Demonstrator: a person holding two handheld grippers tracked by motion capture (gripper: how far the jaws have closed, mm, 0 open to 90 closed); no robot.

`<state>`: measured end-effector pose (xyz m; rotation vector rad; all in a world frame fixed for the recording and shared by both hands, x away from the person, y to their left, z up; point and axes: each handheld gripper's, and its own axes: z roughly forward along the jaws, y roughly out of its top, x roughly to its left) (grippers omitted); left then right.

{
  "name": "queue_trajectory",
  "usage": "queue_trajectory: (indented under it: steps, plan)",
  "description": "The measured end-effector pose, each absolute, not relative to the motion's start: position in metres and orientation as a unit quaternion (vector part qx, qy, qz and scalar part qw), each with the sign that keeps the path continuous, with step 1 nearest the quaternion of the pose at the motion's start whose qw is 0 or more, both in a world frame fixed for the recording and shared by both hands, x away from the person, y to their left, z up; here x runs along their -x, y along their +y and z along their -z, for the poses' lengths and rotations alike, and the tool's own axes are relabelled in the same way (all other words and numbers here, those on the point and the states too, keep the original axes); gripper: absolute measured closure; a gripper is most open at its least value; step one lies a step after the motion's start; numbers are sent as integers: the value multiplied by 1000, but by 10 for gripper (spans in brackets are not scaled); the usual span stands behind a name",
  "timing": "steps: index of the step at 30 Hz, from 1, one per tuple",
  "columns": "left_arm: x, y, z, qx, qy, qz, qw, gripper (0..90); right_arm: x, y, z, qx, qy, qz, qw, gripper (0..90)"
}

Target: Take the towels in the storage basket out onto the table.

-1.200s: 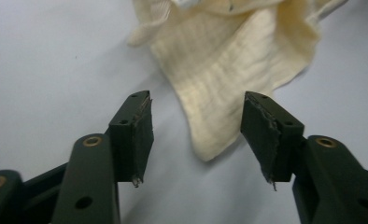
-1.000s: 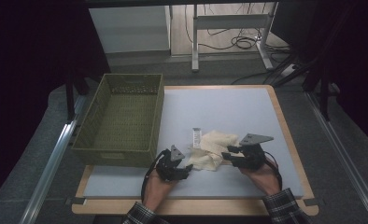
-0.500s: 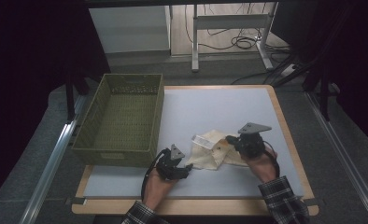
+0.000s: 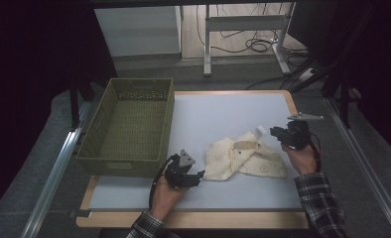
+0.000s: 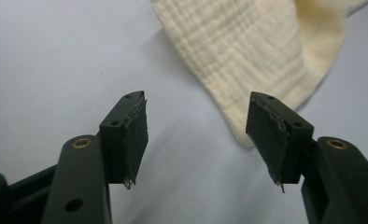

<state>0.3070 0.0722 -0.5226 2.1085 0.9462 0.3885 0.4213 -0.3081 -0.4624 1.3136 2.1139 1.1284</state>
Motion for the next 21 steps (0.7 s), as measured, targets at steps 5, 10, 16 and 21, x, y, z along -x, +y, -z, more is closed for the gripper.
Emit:
queue_trajectory:
  steps: [5,10,16,21]
  plan:
    - [-301,66,525,-836,353,-127,400,387,-405,-311,464,-453,767,-411,194,723]
    - [-299,55,532,-849,334,-114,393,387,-399,-299,471,-435,779,-416,178,666]
    - [-306,47,538,-860,328,-118,373,439,-398,-271,479,-397,799,-423,158,531]
    - [-309,47,538,-858,330,-121,376,536,-408,-251,490,-381,814,-406,162,489]
